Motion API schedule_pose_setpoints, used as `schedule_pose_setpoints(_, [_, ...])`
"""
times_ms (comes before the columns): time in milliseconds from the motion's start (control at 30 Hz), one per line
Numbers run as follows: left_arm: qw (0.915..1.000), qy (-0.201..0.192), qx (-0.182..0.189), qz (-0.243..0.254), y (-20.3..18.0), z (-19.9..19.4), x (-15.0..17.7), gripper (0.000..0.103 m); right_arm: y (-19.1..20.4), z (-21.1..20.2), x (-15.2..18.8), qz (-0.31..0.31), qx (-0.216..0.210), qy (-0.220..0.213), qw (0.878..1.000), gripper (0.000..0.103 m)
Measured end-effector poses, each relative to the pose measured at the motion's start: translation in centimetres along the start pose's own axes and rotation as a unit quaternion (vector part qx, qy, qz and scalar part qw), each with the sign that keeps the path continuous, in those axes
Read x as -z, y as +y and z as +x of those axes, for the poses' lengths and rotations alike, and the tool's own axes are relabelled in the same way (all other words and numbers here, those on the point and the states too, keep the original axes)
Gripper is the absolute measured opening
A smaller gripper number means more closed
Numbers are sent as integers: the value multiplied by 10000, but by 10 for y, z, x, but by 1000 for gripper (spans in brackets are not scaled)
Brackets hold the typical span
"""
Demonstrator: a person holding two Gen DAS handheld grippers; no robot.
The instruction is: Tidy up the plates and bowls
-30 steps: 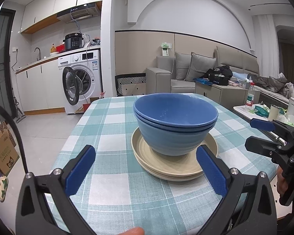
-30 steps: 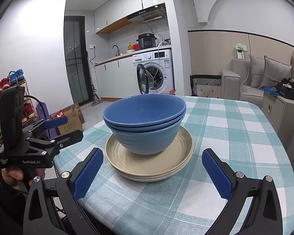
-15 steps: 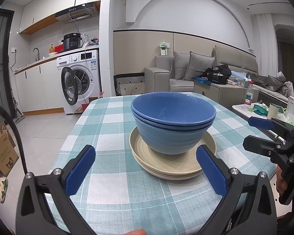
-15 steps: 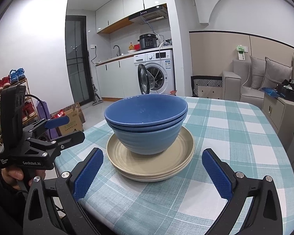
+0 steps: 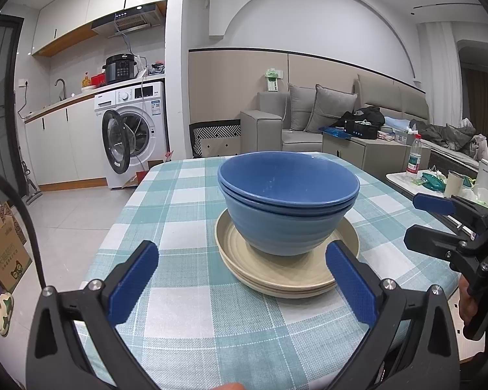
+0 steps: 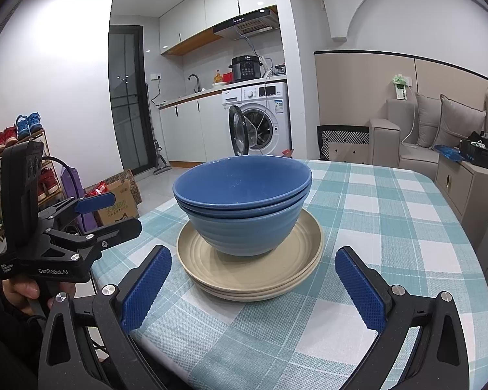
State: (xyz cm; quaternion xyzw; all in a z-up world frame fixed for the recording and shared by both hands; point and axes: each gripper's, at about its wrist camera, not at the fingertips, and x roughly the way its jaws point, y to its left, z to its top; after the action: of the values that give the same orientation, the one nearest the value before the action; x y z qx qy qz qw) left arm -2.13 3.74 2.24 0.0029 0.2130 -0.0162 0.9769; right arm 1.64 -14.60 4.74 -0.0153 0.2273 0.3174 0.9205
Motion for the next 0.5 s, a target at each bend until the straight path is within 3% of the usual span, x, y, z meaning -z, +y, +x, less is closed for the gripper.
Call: schedule_pose_setpoints(500, [10000, -9, 10, 7, -2, 1, 0, 103, 0, 0, 0, 2, 11, 12, 10000, 102])
